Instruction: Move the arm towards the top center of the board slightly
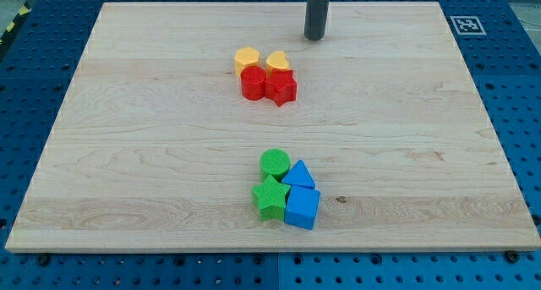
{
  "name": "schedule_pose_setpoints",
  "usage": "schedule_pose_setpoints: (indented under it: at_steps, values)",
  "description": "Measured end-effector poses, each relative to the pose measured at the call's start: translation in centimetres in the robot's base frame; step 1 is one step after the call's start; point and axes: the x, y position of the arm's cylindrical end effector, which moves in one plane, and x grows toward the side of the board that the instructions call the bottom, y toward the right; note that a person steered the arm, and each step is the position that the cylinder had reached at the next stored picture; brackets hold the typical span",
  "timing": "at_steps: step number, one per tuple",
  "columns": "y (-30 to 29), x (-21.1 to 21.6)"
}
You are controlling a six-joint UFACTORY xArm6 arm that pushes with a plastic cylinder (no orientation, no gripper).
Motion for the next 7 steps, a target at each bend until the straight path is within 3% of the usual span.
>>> schedule_pose_setpoints:
  at_steps: [7]
  values:
    - [0.0, -2.4]
